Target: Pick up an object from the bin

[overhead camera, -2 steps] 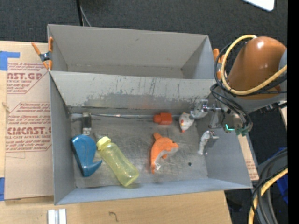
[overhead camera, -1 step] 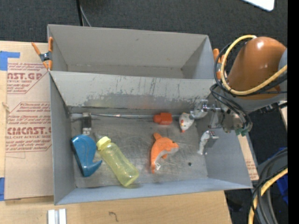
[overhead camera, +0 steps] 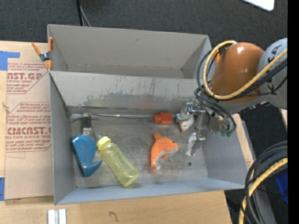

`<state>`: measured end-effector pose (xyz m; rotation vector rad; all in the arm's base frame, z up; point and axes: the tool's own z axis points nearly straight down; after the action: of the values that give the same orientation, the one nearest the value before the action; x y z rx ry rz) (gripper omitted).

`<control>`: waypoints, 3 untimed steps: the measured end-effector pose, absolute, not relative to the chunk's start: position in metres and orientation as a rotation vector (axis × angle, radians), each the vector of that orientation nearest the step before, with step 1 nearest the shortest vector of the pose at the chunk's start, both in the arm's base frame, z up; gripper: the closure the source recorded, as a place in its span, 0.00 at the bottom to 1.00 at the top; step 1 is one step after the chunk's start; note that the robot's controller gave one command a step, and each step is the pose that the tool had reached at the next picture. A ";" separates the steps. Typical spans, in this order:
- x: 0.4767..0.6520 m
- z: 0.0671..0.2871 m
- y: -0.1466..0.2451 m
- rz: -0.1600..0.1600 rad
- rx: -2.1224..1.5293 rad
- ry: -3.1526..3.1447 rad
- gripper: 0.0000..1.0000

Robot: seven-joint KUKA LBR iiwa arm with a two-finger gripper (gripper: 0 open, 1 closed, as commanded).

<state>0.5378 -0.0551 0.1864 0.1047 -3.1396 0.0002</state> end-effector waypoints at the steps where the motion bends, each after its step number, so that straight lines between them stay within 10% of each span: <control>1: 0.538 0.146 -0.031 -0.001 0.100 -3.145 0.00; 2: 0.529 0.073 -0.041 0.000 0.383 -3.121 1.00; 3: 0.529 0.073 -0.041 0.001 0.383 -3.121 1.00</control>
Offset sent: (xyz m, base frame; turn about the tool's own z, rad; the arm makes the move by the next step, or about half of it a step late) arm -0.0107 0.0138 -0.1164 -0.1775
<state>0.5291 -0.0407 0.0732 0.3834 -3.1215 0.0005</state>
